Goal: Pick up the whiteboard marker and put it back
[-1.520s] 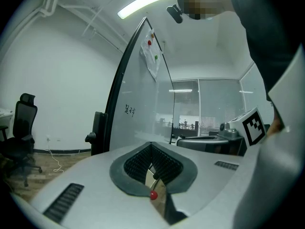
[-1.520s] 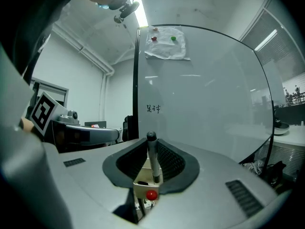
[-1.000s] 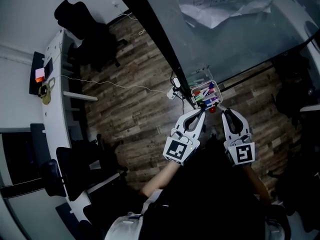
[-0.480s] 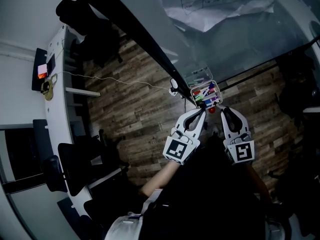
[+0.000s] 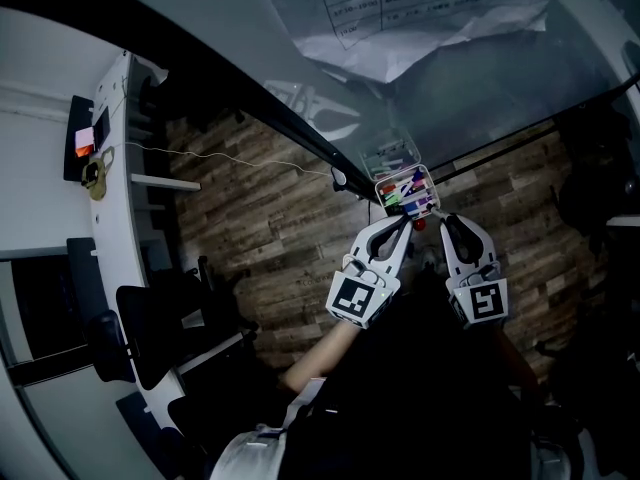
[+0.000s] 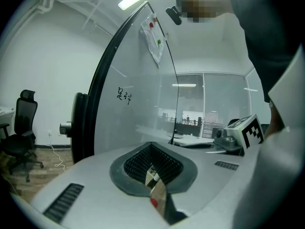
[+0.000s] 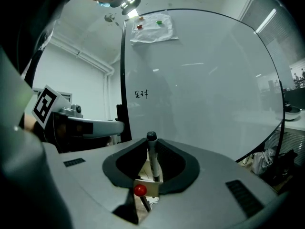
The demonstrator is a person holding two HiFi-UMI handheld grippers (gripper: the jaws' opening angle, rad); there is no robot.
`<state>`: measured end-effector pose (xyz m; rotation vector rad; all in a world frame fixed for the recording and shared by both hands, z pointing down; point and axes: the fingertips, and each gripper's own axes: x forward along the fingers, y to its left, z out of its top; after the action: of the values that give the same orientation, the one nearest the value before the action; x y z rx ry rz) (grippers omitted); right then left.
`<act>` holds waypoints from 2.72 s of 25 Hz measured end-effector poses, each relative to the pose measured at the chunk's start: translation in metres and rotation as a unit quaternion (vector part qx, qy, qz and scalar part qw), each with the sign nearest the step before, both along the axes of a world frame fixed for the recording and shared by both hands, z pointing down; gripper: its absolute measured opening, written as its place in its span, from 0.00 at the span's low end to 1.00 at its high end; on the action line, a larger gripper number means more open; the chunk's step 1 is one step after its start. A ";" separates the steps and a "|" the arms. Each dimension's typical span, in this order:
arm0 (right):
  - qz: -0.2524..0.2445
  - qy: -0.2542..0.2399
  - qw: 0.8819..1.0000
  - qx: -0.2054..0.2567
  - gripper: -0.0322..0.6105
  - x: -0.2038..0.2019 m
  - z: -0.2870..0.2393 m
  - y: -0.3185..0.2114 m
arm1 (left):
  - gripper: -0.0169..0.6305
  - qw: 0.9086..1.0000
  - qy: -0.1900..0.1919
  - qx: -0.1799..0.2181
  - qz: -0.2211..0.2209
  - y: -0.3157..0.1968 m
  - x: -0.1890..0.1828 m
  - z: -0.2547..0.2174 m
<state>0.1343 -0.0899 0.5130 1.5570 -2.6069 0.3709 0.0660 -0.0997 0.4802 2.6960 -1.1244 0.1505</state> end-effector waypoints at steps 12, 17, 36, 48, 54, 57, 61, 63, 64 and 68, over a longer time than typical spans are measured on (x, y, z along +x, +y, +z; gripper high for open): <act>-0.018 0.011 1.000 -0.023 0.17 0.008 0.020 -0.018 | 0.04 1.000 0.007 0.004 -0.020 -0.013 0.013 0.007; -0.035 0.016 0.999 -0.020 0.17 0.004 0.025 -0.021 | 0.04 0.999 0.012 0.012 -0.029 -0.015 0.014 0.006; -0.048 0.005 0.999 -0.006 0.17 -0.005 0.039 -0.025 | 0.04 0.998 0.008 0.017 -0.051 -0.008 0.001 0.017; -0.051 0.014 0.999 -0.005 0.17 -0.008 0.041 -0.022 | 0.04 0.998 0.015 0.017 -0.052 -0.005 -0.001 0.016; -0.047 0.014 0.999 0.001 0.18 -0.009 0.039 -0.020 | 0.04 0.999 0.013 0.019 -0.049 -0.001 -0.002 0.017; -0.045 0.014 0.999 0.007 0.19 -0.008 0.035 -0.018 | 0.04 0.999 0.014 0.021 -0.046 0.001 -0.003 0.017; -0.040 0.012 0.999 0.018 0.21 -0.008 0.029 -0.014 | 0.04 0.998 0.021 0.021 -0.046 0.004 -0.004 0.014; -0.035 0.013 0.999 0.023 0.21 -0.007 0.026 -0.013 | 0.04 0.998 0.023 0.022 -0.045 0.005 -0.005 0.014; -0.032 0.013 0.999 0.025 0.21 -0.006 0.024 -0.013 | 0.04 0.998 0.024 0.024 -0.044 0.005 -0.006 0.013; -0.020 0.015 0.999 0.029 0.21 -0.005 0.019 -0.008 | 0.04 0.999 0.025 0.029 -0.038 0.009 -0.009 0.010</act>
<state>0.1291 -0.0980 0.5317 1.5131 -2.6446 0.2700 0.0570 -0.0909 0.4904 2.6864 -1.2312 0.0387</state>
